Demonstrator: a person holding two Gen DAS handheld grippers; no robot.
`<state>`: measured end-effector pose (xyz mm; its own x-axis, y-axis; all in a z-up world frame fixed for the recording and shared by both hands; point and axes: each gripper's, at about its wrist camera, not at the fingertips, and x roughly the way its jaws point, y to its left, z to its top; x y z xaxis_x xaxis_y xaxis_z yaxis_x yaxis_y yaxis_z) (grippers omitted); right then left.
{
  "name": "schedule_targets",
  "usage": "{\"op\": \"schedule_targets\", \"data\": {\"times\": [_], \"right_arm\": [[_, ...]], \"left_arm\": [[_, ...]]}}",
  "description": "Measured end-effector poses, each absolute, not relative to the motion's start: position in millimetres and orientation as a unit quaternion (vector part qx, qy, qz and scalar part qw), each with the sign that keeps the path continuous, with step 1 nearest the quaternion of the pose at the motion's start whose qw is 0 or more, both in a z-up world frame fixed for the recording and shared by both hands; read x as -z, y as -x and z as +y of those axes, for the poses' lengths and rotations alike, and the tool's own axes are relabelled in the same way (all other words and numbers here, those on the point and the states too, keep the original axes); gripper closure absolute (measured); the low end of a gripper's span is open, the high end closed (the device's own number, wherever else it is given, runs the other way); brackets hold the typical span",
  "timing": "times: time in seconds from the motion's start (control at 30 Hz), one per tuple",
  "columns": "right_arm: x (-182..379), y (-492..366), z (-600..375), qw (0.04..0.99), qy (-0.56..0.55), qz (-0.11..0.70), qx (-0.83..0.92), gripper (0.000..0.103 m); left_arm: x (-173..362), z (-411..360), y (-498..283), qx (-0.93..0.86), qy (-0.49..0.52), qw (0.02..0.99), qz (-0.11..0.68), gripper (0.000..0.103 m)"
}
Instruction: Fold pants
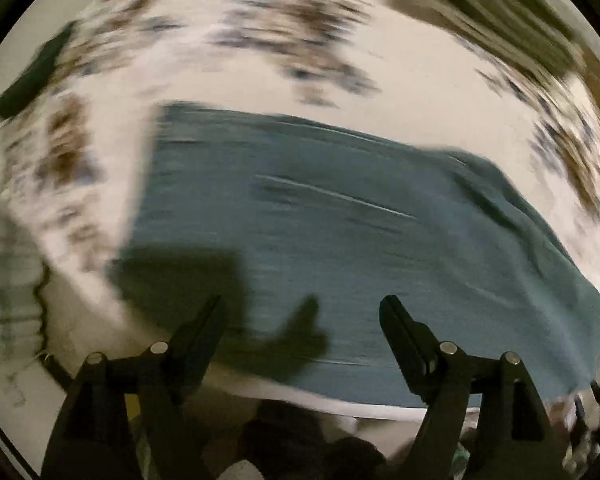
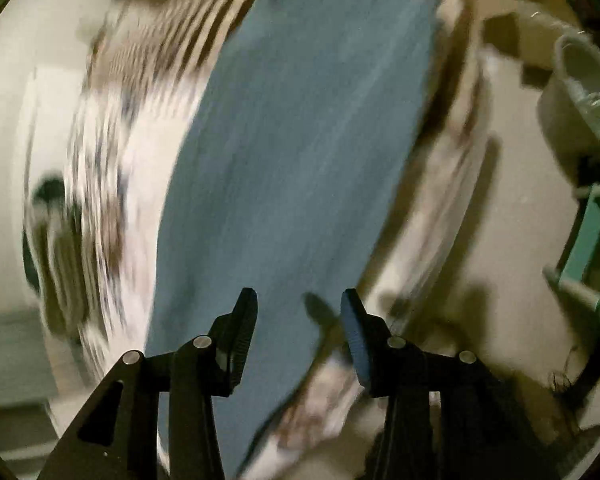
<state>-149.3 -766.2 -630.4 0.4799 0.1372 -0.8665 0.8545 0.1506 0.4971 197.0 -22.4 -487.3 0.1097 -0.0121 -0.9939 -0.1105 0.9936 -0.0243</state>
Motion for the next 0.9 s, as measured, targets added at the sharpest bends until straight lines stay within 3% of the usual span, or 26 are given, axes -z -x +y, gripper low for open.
{"op": "schedule_targets", "data": {"times": [0.17, 0.3, 0.4, 0.43, 0.5, 0.7, 0.77, 0.8, 0.9], "right_arm": [[658.6, 175.9, -843.3, 0.635, -0.590, 0.385, 0.317, 0.057], [684.7, 181.2, -864.4, 0.641, -0.627, 0.333, 0.292, 0.058], [683.4, 179.5, -878.9, 0.666, -0.635, 0.284, 0.270, 0.059], [685.0, 179.7, -884.7, 0.667, -0.638, 0.279, 0.266, 0.059], [695.6, 174.9, -895.5, 0.661, -0.644, 0.282, 0.262, 0.058], [714.5, 169.2, -915.1, 0.650, -0.691, 0.230, 0.217, 0.057], [718.6, 183.6, -933.7, 0.642, -0.705, 0.215, 0.212, 0.069], [718.9, 181.5, -935.2, 0.642, -0.701, 0.221, 0.217, 0.090], [704.6, 176.3, -933.0, 0.658, -0.677, 0.230, 0.234, 0.093]], "left_arm": [[520.5, -139.1, -201.3, 0.058, -0.014, 0.732, 0.679, 0.026], [556.4, -182.4, -198.1, 0.084, -0.049, 0.704, 0.704, 0.026], [579.4, -186.0, -200.0, 0.075, -0.064, 0.692, 0.715, 0.018], [582.5, -183.7, -202.4, 0.077, -0.058, 0.694, 0.713, 0.009], [588.1, -179.6, -208.1, 0.084, -0.036, 0.688, 0.720, 0.000], [593.8, -182.1, -217.5, 0.049, -0.035, 0.682, 0.729, 0.000], [595.0, -184.2, -221.4, 0.041, -0.029, 0.681, 0.730, 0.000], [594.7, -183.1, -222.7, 0.039, -0.027, 0.680, 0.732, 0.000], [588.2, -173.6, -228.0, 0.041, -0.017, 0.678, 0.733, 0.000]]}}
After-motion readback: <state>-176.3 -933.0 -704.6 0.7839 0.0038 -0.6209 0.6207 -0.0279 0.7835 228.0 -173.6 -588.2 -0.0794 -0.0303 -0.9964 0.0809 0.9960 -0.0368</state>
